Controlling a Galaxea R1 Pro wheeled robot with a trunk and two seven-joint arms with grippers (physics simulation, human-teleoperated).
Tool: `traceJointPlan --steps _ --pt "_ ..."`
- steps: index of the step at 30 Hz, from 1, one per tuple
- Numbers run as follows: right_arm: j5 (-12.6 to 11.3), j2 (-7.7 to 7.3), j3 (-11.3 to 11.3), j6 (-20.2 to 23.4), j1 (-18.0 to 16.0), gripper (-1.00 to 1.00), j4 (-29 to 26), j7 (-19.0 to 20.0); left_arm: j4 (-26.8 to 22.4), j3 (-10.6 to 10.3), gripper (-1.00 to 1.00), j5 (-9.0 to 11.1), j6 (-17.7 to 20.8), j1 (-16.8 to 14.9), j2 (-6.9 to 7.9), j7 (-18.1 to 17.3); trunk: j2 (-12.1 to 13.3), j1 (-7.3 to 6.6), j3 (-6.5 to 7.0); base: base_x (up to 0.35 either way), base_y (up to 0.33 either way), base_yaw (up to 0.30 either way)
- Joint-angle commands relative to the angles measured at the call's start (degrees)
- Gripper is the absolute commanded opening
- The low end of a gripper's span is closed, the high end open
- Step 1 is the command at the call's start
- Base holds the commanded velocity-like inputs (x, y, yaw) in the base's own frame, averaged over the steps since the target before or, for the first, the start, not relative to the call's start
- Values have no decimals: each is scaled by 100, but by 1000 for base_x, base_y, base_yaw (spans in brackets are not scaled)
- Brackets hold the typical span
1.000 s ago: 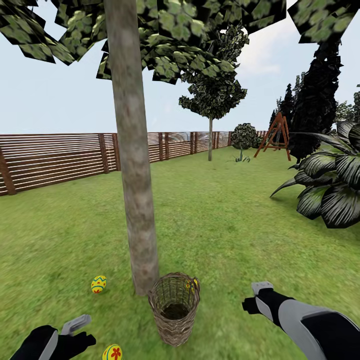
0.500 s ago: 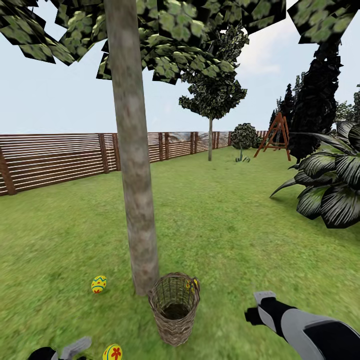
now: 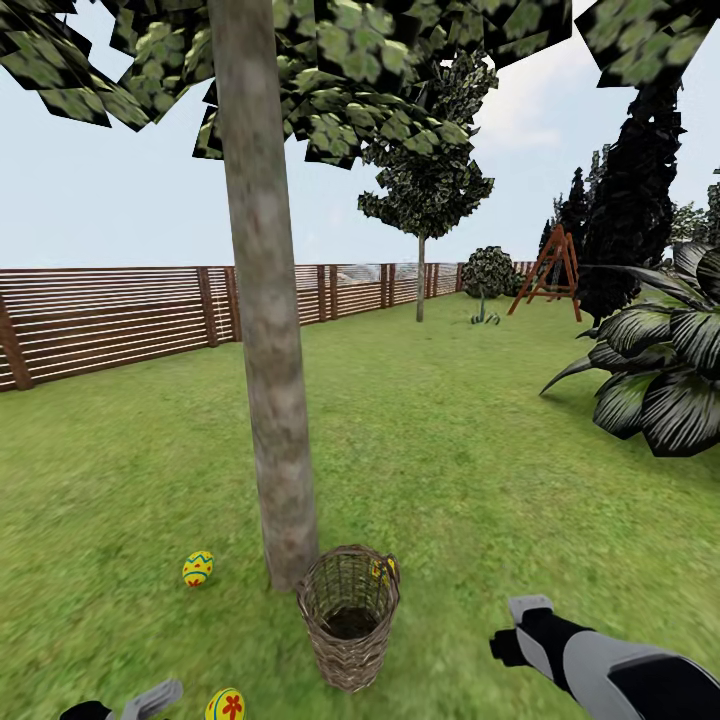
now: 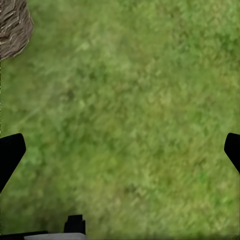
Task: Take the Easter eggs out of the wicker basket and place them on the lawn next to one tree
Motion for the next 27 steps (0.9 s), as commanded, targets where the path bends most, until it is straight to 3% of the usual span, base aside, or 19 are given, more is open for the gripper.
traceJointPlan --steps 1,16,27 --pt "-60 6 48 11 -2 100 6 -9 -5 23 100 50 43 -1 -2 8 -5 2 -3 0 0 0" --pt "-62 -13 48 -3 1 100 6 -20 -5 25 100 53 34 -1 -18 12 -5 2 -34 0 0 12" --pt "-62 3 48 -22 108 100 6 -21 17 31 100 41 30 -1 -46 16 -5 2 61 0 0 1"
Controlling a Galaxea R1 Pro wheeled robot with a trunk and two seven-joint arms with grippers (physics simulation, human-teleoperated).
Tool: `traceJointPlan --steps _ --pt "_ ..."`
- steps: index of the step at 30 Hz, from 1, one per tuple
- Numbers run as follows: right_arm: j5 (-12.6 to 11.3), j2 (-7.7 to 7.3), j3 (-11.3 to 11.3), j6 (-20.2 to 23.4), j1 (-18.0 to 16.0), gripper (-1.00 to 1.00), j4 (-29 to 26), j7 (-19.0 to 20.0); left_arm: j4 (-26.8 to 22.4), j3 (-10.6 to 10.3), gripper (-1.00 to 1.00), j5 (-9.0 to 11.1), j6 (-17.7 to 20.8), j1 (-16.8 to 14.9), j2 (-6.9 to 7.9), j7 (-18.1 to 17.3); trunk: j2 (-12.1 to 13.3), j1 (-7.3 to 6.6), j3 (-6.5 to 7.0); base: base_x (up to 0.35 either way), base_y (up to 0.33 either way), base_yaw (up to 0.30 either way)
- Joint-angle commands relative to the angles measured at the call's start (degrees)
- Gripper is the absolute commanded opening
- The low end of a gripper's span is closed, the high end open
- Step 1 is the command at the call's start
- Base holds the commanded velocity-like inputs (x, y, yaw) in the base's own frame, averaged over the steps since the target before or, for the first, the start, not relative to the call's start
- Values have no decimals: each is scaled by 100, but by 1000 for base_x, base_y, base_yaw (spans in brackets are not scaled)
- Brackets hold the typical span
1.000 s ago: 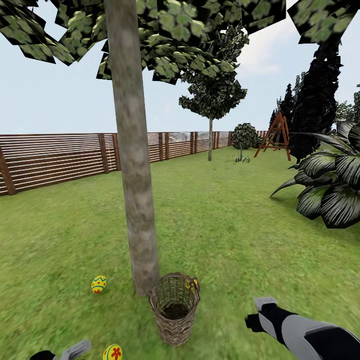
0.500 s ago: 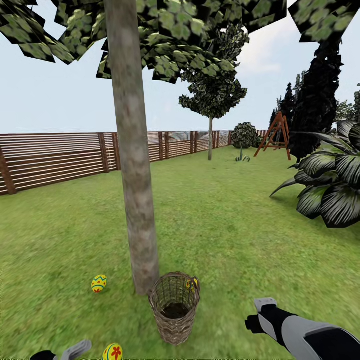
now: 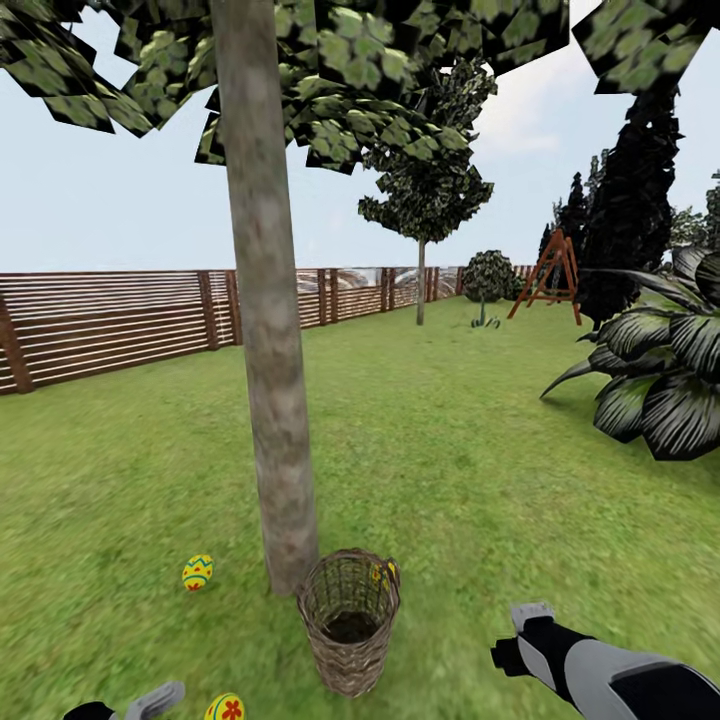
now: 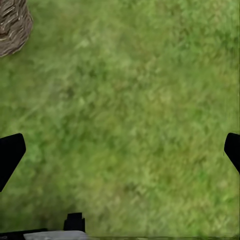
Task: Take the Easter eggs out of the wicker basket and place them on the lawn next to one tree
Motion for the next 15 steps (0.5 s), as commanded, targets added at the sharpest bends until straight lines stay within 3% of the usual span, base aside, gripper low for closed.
traceJointPlan --steps 1,3,5,7,9,15 --pt "-59 6 49 8 90 100 6 -7 59 24 100 9 -5 -1 -2 7 -4 3 8 0 0 0" --pt "-59 4 49 12 110 100 6 -7 73 24 100 -8 -18 -1 -2 8 -4 3 27 0 0 0" --pt "-65 8 49 9 148 100 6 1 493 24 100 -24 -183 -1 25 4 -4 3 46 0 0 0" --pt "-73 18 49 8 152 100 6 2 802 24 100 -20 -658 -1 48 -2 -4 3 65 0 0 0" --pt "-75 29 47 8 153 100 6 2 893 24 100 -18 -898 -1 45 -5 -4 3 84 0 0 0" --pt "-85 29 41 4 154 100 6 2 973 20 100 -17 -1054 -1 27 3 -4 3 139 0 0 0"
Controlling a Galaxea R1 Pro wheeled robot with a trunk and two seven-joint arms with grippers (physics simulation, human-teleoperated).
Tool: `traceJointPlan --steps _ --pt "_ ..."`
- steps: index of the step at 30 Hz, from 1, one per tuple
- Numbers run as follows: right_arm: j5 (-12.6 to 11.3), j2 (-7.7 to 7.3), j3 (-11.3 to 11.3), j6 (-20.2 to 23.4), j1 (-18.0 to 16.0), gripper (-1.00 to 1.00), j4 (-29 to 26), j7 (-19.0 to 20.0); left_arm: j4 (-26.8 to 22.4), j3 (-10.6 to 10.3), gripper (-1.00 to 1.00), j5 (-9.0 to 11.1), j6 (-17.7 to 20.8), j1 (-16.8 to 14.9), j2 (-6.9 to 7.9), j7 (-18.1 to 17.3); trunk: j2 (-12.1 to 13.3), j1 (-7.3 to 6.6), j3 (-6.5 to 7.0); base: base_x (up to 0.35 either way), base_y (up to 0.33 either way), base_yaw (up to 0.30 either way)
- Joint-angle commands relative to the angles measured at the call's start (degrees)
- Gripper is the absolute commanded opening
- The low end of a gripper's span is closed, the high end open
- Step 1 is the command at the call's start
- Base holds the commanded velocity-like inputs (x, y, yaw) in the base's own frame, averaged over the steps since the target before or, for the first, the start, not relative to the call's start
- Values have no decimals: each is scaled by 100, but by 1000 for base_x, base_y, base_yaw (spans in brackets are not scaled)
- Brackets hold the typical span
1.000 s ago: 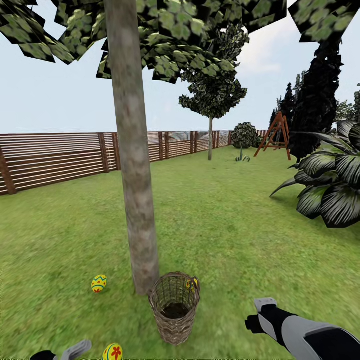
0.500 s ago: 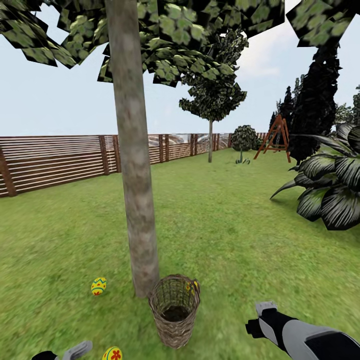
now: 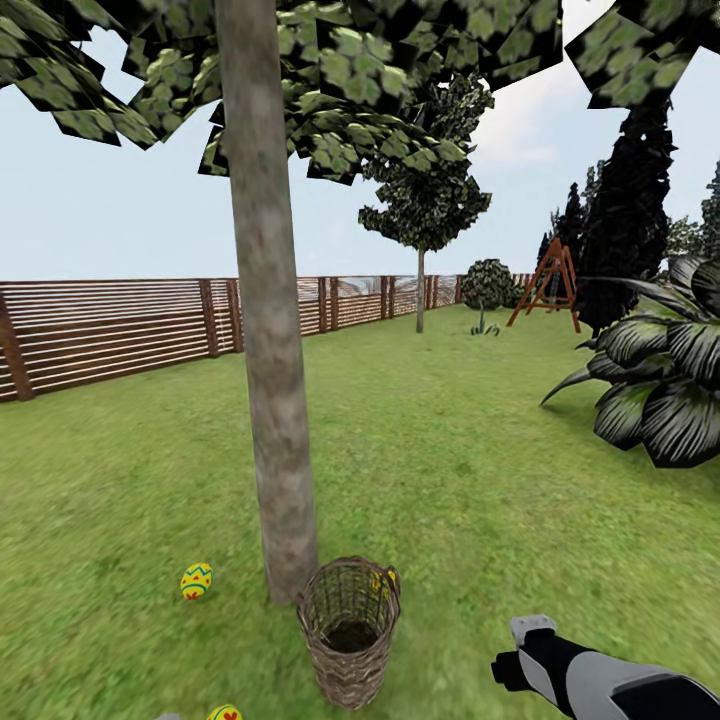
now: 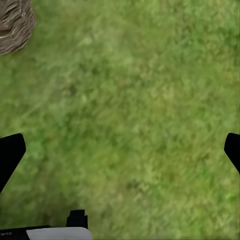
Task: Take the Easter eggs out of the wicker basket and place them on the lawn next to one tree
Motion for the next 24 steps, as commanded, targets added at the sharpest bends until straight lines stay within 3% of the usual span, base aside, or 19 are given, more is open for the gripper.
traceJointPlan --steps 1,4,6,14,19,24 --pt "-60 4 48 17 -4 100 6 -7 9 8 100 46 36 0 3 -4 -4 3 3 0 0 0" --pt "-58 0 48 56 77 100 12 -11 194 10 100 46 26 0 10 -2 -4 3 9 0 0 0" --pt "-50 -5 48 38 295 100 12 -14 577 7 100 41 -11 0 1 -5 -4 3 10 0 0 0" --pt "-36 18 49 -274 1034 100 12 1 1337 10 100 49 -156 11 -7 -6 -4 3 10 0 0 0" --pt "-31 25 53 -673 1602 100 12 2 1458 11 100 46 -440 52 -22 -6 -4 3 10 0 0 0" --pt "-33 6 48 -739 1691 100 7 -3 1471 11 100 46 -593 70 -22 -6 -4 3 17 0 0 43"
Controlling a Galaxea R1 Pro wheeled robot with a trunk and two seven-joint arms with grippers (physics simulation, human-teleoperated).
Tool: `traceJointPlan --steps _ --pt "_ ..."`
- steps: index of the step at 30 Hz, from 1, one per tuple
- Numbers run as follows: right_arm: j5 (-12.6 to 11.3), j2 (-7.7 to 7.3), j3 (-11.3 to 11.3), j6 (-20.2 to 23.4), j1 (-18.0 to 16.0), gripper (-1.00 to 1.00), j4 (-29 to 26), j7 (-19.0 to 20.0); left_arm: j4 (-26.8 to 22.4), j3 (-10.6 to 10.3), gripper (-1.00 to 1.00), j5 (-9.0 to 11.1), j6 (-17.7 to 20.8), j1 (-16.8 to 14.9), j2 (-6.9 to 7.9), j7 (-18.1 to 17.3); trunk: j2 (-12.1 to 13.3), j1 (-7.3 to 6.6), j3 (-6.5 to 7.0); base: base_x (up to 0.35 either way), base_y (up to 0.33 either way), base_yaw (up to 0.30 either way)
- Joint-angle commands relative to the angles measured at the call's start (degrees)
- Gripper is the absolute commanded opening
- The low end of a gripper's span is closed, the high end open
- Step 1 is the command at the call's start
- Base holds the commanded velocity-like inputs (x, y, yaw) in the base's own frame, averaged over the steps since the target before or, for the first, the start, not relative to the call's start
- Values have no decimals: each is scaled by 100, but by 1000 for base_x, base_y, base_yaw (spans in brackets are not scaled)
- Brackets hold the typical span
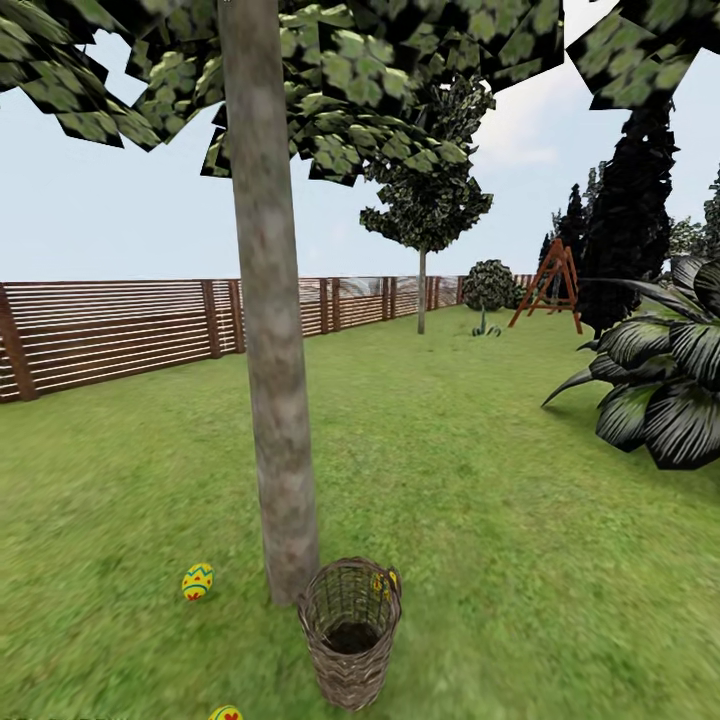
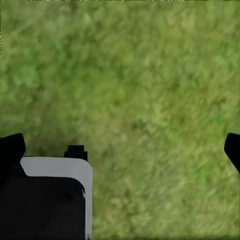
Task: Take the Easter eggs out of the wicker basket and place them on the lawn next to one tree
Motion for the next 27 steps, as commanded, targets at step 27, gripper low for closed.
traceJointPlan --steps 27 --pt "-77 4 48 -430 711 100 5 0 7 6 100 47 -427 642 -112 -5 -4 2 83 0 0 110"
